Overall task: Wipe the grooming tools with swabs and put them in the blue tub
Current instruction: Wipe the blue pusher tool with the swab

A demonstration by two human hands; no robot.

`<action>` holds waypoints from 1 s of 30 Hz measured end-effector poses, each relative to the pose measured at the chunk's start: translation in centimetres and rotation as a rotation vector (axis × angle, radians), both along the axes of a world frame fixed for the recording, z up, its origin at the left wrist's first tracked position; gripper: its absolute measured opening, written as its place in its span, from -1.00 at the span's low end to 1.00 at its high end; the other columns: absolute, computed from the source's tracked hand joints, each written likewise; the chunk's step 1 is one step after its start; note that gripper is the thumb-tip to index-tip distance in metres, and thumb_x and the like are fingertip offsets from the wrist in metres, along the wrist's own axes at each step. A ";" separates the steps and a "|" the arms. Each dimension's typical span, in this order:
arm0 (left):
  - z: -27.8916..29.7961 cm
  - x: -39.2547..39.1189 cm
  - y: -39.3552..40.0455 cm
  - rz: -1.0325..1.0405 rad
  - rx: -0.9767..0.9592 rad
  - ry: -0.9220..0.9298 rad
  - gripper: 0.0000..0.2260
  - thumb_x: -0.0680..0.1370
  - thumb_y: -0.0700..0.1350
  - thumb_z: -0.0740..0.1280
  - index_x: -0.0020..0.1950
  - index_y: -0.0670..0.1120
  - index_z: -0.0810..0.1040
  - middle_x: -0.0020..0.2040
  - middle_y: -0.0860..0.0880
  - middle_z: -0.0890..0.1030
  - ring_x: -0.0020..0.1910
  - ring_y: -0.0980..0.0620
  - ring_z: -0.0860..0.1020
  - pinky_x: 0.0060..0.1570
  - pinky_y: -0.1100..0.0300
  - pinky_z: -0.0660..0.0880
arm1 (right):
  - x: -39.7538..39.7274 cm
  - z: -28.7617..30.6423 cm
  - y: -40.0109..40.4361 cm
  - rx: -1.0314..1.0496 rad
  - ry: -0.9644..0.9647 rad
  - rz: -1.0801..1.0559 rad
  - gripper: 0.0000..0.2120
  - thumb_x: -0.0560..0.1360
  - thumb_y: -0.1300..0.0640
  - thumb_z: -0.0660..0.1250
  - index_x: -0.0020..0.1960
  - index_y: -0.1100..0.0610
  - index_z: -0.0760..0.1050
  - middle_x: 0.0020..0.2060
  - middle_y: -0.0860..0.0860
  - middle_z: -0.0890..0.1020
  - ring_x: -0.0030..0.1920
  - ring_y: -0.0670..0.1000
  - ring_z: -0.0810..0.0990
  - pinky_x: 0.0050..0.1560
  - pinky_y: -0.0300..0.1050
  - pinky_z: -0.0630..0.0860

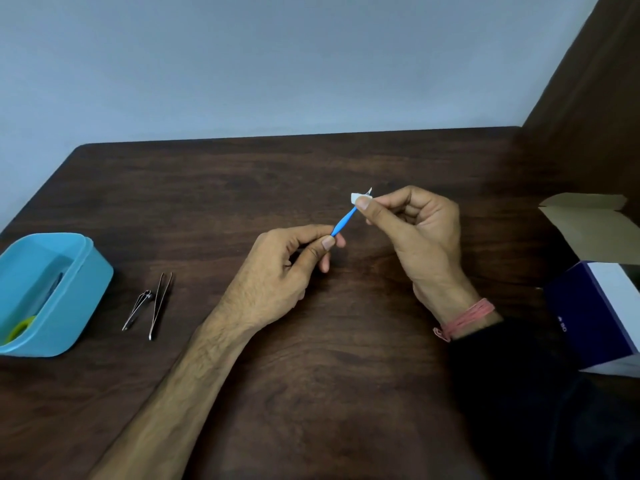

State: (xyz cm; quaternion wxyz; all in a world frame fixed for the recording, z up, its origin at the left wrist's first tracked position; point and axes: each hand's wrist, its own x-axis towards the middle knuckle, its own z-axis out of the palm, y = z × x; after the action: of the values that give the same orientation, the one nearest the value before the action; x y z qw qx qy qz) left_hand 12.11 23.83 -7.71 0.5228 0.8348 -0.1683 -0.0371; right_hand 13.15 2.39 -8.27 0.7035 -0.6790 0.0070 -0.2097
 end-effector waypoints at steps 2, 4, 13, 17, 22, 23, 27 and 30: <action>0.0 0.0 -0.1 -0.010 0.015 -0.014 -0.80 0.79 -0.06 0.31 0.16 0.08 0.75 -0.23 0.05 0.65 -0.52 0.10 0.48 -0.50 0.29 0.41 | 0.1 -0.1 -0.1 0.011 -0.002 -0.015 -0.83 0.49 0.18 0.69 -0.12 0.23 0.74 -0.24 0.12 0.78 -0.21 -0.01 0.72 -0.01 -0.05 0.67; -0.1 0.0 0.1 -0.004 -0.004 -0.012 -0.80 0.79 -0.06 0.31 0.15 0.09 0.75 -0.23 0.05 0.65 -0.52 0.10 0.47 -0.49 0.29 0.41 | 0.1 -0.3 0.1 0.005 0.007 0.006 -0.82 0.49 0.17 0.69 -0.12 0.24 0.74 -0.23 0.13 0.79 -0.21 0.02 0.72 -0.04 -0.03 0.66; 0.0 0.1 0.0 -0.002 -0.020 0.011 -0.79 0.79 -0.06 0.30 0.14 0.08 0.75 -0.24 0.04 0.64 -0.52 0.08 0.47 -0.50 0.28 0.40 | 0.1 -0.2 -0.1 -0.008 -0.012 -0.030 -0.81 0.49 0.16 0.69 -0.10 0.25 0.74 -0.22 0.10 0.79 -0.21 0.01 0.74 -0.07 -0.06 0.69; -0.1 0.0 0.1 -0.005 -0.022 0.008 -0.79 0.79 -0.07 0.30 0.14 0.08 0.74 -0.23 0.03 0.64 -0.53 0.08 0.46 -0.50 0.27 0.40 | -0.1 -0.2 0.3 -0.033 0.006 0.021 -0.84 0.49 0.15 0.69 -0.12 0.20 0.74 -0.22 0.10 0.80 -0.21 0.04 0.73 -0.10 -0.07 0.66; -0.3 0.1 0.2 -0.037 -0.014 0.013 -0.76 0.81 -0.07 0.25 0.13 0.10 0.72 -0.21 0.06 0.64 -0.51 0.07 0.46 -0.48 0.27 0.41 | 0.0 -0.4 0.0 -0.007 0.002 0.001 -0.84 0.48 0.13 0.69 -0.13 0.18 0.75 -0.22 0.12 0.79 -0.21 0.10 0.70 -0.06 0.10 0.65; -0.3 0.2 0.2 -0.035 -0.011 0.015 -0.76 0.81 -0.07 0.25 0.13 0.10 0.71 -0.21 0.06 0.64 -0.51 0.07 0.46 -0.48 0.27 0.41 | 0.0 -0.3 0.1 -0.014 0.014 0.008 -0.84 0.48 0.12 0.69 -0.13 0.16 0.75 -0.22 0.11 0.79 -0.21 0.09 0.70 -0.06 0.09 0.65; -0.1 0.1 0.2 -0.050 0.000 0.009 -0.75 0.81 -0.08 0.24 0.13 0.12 0.71 -0.18 0.06 0.68 -0.49 0.08 0.48 -0.44 0.25 0.43 | 0.0 -0.1 -0.1 -0.010 -0.010 -0.018 -0.85 0.49 0.13 0.68 -0.12 0.18 0.75 -0.21 0.09 0.80 -0.20 0.09 0.74 -0.03 0.12 0.68; -0.1 0.1 0.2 -0.068 0.002 0.007 -0.76 0.81 -0.07 0.24 0.14 0.10 0.70 -0.11 0.07 0.75 -0.49 0.05 0.50 -0.42 0.21 0.46 | -0.1 -0.2 0.1 -0.024 -0.001 0.020 -0.86 0.49 0.13 0.68 -0.13 0.14 0.76 -0.22 0.12 0.79 -0.23 0.22 0.71 -0.07 0.16 0.64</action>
State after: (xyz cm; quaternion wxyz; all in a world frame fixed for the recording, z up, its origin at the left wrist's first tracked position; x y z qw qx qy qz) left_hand 12.16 24.03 -7.77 0.5212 0.8289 -0.1945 -0.0579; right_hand 13.01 2.51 -8.45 0.6975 -0.6872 -0.0028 -0.2031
